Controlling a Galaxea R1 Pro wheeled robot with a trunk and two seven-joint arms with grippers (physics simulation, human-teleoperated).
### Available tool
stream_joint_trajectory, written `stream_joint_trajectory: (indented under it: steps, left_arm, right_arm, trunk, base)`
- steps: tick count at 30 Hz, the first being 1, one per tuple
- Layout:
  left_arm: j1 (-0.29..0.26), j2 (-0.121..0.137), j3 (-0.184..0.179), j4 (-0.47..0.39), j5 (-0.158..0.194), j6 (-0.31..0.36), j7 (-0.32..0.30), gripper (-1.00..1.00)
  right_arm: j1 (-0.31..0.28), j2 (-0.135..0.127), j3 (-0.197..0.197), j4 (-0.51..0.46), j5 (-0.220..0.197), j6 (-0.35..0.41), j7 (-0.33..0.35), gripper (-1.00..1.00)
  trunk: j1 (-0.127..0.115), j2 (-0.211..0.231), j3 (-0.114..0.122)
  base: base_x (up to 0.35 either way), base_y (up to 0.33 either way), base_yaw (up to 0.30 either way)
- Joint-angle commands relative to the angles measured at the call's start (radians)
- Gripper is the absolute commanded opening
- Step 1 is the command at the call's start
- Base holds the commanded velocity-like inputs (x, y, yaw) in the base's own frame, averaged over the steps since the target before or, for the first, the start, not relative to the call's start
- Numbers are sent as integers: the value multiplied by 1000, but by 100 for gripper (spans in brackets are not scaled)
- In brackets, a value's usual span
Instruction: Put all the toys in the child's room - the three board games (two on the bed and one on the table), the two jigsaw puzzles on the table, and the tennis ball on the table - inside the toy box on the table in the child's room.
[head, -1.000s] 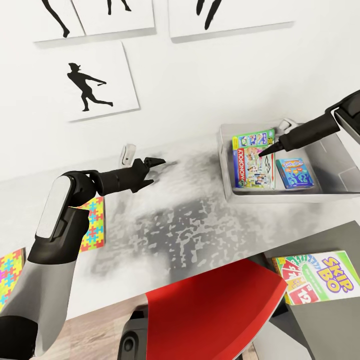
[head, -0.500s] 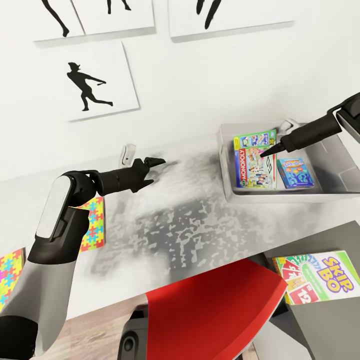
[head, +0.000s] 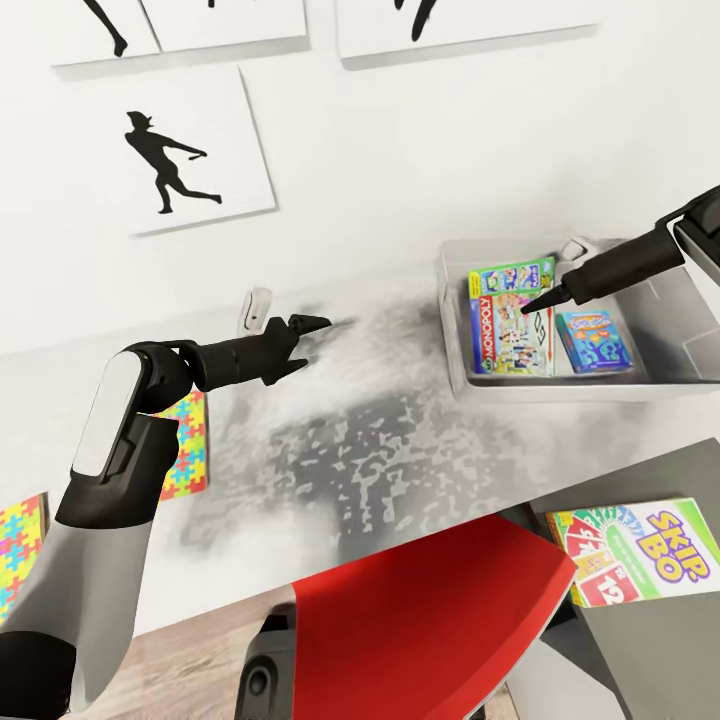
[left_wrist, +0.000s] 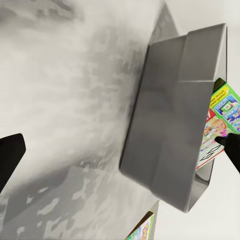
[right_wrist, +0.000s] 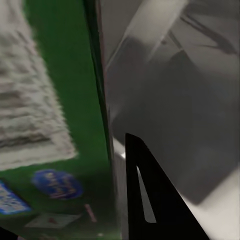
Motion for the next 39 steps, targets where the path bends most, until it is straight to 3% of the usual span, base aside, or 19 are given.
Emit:
stream_joint_trajectory:
  steps: [1, 11, 16, 28, 29, 39]
  left_arm:
    - [-1, 0, -1, -1, 10, -1, 10, 100]
    - [-1, -1, -1, -1, 10, -1, 10, 100]
    - [-1, -1, -1, -1, 10, -1, 10, 100]
    - [-1, 0, -1, -1, 10, -1, 10, 100]
    - [-1, 0, -1, -1, 10, -1, 10, 100]
    - [-2, -1, -1, -1, 10, -1, 10, 100]
  right_arm:
    - [-1, -1, 7, -1, -4, 4, -1, -100]
    - [-2, -1, 0, -1, -6, -2, -1, -100]
    - [-1, -1, -42, -1, -5, -19, -1, -100]
    - [2, -1, -65, -1, -4, -45, -1, -100]
    - [3, -1, -65, -1, -4, -46, -2, 100]
    - [4, -1, -69, -2, -4, -51, -2, 100]
  trunk:
    - [1, -1, -2]
    - [1, -1, -6]
    - [1, -1, -7]
    - [1, -1, -7]
    - [1, -1, -7]
    - [1, -1, -7]
  base:
    - [0, 0, 0]
    - [0, 0, 0]
    - [0, 0, 0]
    - [0, 0, 0]
    - [0, 0, 0]
    - [0, 0, 0]
